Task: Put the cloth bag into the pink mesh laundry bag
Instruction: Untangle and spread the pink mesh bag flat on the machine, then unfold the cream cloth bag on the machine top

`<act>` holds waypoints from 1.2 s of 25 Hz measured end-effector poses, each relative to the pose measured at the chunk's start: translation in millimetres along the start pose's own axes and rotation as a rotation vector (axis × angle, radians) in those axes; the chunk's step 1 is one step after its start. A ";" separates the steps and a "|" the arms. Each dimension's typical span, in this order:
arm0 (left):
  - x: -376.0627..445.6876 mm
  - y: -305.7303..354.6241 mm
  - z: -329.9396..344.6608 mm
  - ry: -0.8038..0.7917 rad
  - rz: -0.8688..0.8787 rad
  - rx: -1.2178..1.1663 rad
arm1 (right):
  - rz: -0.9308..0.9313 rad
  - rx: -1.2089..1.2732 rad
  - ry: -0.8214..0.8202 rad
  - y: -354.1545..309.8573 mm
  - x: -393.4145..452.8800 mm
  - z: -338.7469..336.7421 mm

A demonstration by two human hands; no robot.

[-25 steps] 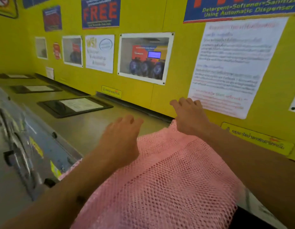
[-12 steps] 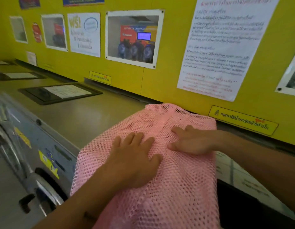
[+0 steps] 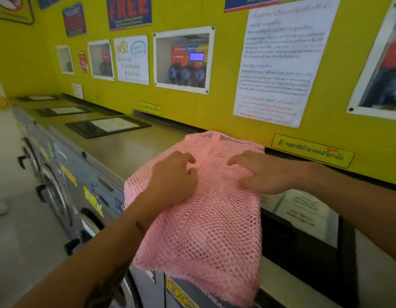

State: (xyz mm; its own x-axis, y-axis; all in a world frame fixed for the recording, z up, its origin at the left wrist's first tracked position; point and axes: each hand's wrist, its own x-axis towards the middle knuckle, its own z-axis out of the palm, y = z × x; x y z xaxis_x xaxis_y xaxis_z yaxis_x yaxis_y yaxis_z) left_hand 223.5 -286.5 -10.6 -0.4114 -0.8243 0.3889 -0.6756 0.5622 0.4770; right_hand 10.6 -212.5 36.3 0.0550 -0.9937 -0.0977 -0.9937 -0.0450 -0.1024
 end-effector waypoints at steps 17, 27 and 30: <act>-95.7 316.4 55.9 -0.213 0.736 -0.545 | 1.011 -0.021 -0.180 143.2 -382.6 -64.3; -115.0 369.2 135.2 -0.445 0.818 -0.418 | 1.117 0.219 -0.086 149.2 -411.3 6.1; -104.3 351.7 141.9 -0.473 0.733 -0.350 | 1.053 0.212 0.132 151.6 -397.8 0.4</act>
State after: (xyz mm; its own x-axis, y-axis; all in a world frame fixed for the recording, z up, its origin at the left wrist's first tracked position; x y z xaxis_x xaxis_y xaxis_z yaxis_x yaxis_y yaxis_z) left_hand -58.0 -12.2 4.7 -0.9192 -0.1550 0.3621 0.0412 0.8764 0.4798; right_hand -161.9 176.0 59.2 -0.8403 -0.5262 -0.1302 -0.4976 0.8441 -0.1998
